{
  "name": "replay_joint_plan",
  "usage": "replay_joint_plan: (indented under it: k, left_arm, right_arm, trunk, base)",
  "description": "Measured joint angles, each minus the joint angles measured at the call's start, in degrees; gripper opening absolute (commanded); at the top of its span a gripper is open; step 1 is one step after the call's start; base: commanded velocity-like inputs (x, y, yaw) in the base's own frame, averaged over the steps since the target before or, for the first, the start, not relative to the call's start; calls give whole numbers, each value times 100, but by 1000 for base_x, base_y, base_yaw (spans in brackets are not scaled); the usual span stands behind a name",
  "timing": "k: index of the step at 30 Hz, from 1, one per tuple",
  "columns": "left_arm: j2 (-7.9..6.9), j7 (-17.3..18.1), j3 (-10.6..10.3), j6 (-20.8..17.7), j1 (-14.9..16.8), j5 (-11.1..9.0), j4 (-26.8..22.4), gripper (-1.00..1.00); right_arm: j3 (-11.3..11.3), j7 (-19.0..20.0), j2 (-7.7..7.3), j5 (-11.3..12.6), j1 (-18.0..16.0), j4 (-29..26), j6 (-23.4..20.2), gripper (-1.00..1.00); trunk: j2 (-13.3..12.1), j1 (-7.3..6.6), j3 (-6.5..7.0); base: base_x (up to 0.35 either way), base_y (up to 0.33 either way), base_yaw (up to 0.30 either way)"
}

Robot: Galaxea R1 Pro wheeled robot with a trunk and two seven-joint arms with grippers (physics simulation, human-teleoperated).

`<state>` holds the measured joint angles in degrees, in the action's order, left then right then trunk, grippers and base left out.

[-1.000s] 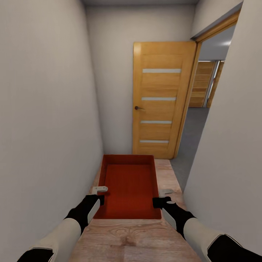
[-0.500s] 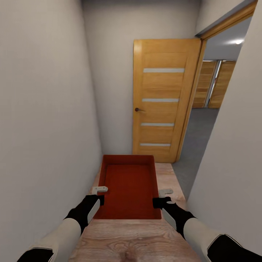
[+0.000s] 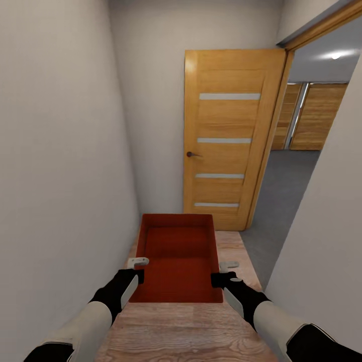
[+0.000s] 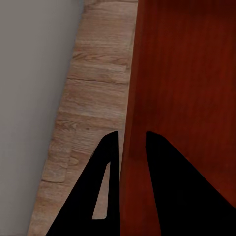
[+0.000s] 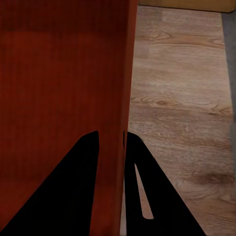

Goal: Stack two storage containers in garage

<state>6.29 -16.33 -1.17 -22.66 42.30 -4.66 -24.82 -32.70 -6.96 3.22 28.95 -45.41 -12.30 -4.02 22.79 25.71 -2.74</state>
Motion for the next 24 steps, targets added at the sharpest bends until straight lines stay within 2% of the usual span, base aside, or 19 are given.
replay_joint_plan:
  k: [12, 18, 24]
  left_arm:
    - [-12, 15, 0, -2, 0, -3, 35, -100]
    - [-12, 19, 4, -4, 1, 5, 32, -100]
    - [-4, 16, 11, -14, 1, 27, -30, -100]
  right_arm:
    - [4, -2, 22, -3, 0, 43, 1, -100]
    - [7, -3, 21, -4, 1, 40, 0, -100]
    - [23, -7, 2, -17, 1, -21, -1, -100]
  trunk:
    - [0, 0, 0]
    - [-1, 1, 0]
    - [-1, 3, 1]
  base:
    - [321, 0, -10]
    - [230, 0, -178]
    - [37, 0, -225]
